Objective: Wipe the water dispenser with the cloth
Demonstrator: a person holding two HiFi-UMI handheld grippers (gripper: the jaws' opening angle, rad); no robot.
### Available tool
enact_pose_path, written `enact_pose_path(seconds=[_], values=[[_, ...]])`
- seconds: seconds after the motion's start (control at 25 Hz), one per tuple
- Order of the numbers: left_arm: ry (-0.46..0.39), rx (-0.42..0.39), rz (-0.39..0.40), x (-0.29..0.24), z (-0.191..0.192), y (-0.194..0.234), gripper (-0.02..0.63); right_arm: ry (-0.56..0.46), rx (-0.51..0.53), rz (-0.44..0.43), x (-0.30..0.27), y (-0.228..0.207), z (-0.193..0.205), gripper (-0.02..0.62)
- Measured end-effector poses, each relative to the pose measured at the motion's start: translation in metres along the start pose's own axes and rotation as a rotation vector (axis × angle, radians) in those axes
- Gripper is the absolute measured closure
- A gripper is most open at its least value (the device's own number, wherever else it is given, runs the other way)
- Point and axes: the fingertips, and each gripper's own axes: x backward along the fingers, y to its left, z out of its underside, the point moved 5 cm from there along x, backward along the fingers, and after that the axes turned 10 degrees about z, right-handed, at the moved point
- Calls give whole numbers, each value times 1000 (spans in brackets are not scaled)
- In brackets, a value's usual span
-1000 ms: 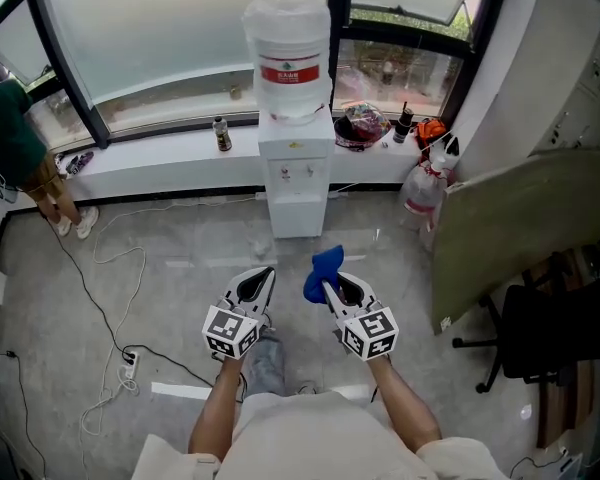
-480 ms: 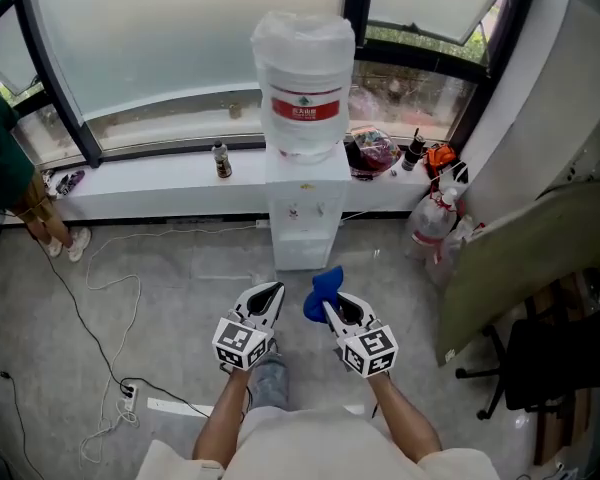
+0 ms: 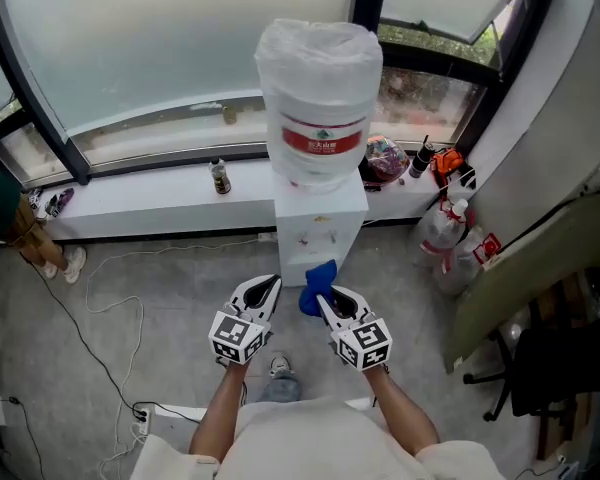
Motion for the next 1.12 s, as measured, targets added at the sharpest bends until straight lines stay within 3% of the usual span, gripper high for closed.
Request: enact_pose_path(seconds=[0.24, 0.4, 0.76, 1.12], values=[[-6, -25, 1, -11, -26, 73, 595, -42, 21, 4, -74, 0, -42, 503], [21, -17, 9, -20, -26, 100, 595, -52, 25, 23, -99, -8, -53, 503], [28, 31, -41, -42, -20, 114, 595, -16, -3, 16, -126, -37, -53, 503], [91, 130, -92, -47, 30, 96, 595, 107, -60, -16, -117, -47, 3, 503]])
